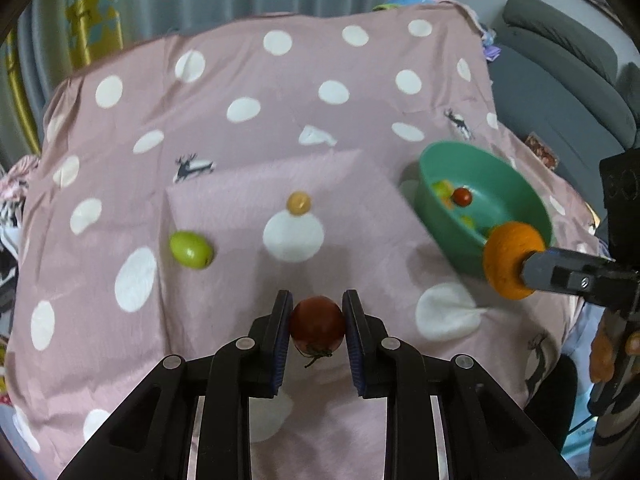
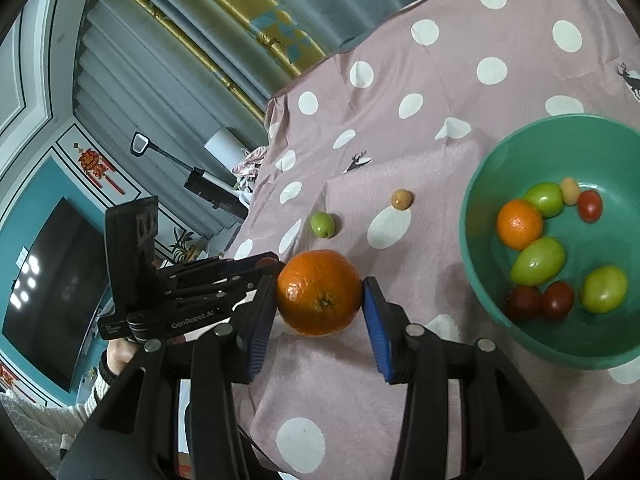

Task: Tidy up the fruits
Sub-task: 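Carry the tomato and orange over the green bowl with both tools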

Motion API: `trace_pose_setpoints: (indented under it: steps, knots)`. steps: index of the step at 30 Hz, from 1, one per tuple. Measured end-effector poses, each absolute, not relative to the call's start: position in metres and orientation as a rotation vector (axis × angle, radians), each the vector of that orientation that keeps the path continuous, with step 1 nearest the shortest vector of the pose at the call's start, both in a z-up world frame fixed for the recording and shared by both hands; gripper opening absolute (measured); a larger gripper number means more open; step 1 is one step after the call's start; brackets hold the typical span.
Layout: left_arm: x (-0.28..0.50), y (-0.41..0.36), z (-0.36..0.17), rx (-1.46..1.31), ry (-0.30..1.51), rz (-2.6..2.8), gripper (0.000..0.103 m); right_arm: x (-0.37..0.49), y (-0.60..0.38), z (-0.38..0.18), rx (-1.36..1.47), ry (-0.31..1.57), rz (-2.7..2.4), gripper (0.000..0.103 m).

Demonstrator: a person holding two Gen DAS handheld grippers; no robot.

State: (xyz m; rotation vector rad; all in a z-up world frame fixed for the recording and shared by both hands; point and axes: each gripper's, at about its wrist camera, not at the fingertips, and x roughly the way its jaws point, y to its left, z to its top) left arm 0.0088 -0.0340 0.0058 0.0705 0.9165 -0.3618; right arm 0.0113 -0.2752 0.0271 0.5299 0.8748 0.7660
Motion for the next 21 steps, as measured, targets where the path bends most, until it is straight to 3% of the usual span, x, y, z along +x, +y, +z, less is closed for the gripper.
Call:
trace_pose_setpoints:
  steps: [21]
  knots:
    - [0.018, -0.091, 0.041, 0.11, 0.829, -0.479, 0.026, 0.008, -0.32, 0.036, 0.56, 0.805, 0.679, 0.044]
